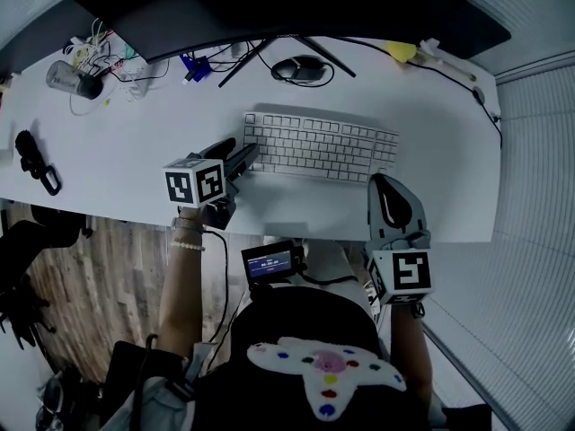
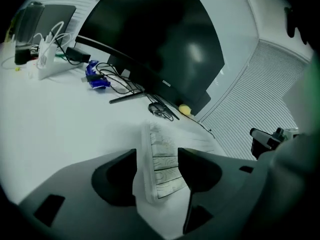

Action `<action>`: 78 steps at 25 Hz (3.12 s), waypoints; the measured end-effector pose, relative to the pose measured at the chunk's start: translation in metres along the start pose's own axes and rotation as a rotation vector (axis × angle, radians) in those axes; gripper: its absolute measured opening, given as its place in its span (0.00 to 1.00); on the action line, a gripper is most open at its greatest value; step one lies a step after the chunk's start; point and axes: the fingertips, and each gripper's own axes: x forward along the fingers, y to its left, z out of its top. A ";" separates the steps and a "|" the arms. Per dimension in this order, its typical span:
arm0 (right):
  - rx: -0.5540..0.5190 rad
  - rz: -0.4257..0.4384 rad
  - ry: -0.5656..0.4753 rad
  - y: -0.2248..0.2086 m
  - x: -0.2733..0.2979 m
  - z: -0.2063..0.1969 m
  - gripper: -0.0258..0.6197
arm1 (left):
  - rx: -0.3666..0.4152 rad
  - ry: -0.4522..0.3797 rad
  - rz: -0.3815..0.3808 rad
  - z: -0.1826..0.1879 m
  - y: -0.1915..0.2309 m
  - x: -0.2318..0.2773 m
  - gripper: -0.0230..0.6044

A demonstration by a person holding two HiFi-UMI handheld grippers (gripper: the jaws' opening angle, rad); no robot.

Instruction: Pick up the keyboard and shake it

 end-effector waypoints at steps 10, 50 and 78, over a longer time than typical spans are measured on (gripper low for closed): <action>0.037 -0.022 0.062 -0.011 -0.004 -0.021 0.10 | -0.067 0.080 -0.046 -0.007 -0.003 0.021 0.46; 0.322 0.123 0.406 -0.099 0.080 -0.166 0.54 | 0.021 0.082 0.051 0.005 -0.017 0.003 0.42; 0.522 0.203 0.333 -0.100 0.083 -0.167 0.53 | 0.119 0.014 0.084 0.008 -0.019 0.002 0.41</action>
